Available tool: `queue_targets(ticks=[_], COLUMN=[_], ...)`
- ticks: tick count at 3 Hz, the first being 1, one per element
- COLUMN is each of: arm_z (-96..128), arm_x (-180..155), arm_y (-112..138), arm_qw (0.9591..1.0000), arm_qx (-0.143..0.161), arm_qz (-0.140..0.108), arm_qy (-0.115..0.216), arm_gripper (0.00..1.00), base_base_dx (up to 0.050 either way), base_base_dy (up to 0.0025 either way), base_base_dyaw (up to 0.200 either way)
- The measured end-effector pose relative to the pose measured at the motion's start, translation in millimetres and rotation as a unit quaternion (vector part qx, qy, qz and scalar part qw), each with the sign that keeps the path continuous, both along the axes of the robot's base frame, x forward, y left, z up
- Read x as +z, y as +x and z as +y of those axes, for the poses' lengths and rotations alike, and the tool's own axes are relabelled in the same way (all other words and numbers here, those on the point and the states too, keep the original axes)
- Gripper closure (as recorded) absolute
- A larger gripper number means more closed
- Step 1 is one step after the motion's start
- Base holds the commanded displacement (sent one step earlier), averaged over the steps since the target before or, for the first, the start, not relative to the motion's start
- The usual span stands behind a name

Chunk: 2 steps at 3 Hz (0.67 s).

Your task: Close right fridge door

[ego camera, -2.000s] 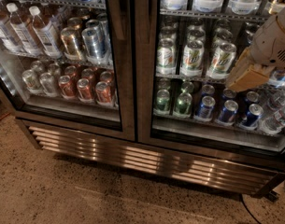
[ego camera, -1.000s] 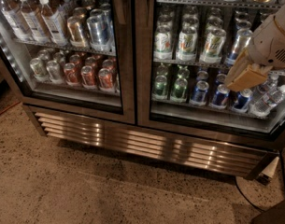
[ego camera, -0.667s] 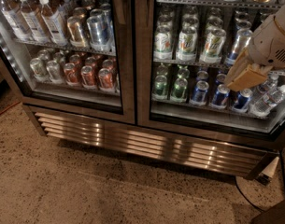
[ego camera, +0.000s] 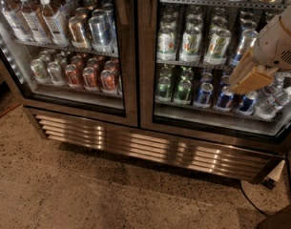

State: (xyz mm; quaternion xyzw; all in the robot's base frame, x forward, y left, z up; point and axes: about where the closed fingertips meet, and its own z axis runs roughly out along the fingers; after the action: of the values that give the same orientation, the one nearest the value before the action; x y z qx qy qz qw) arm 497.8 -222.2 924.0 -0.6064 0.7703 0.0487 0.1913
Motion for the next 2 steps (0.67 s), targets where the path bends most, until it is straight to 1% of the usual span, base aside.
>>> queue_targets(ticks=[1, 2], arm_z=[0.0, 0.0], arm_x=[0.0, 0.0], arm_y=[0.0, 0.0], arm_qw=[1.0, 1.0], arm_qx=[0.0, 0.0], arm_qz=[0.0, 0.0], arm_qy=[0.0, 0.0], arm_gripper=[0.12, 0.0], base_base_dx=[0.0, 0.0], base_base_dy=[0.0, 0.0], base_base_dyaw=[0.0, 0.0])
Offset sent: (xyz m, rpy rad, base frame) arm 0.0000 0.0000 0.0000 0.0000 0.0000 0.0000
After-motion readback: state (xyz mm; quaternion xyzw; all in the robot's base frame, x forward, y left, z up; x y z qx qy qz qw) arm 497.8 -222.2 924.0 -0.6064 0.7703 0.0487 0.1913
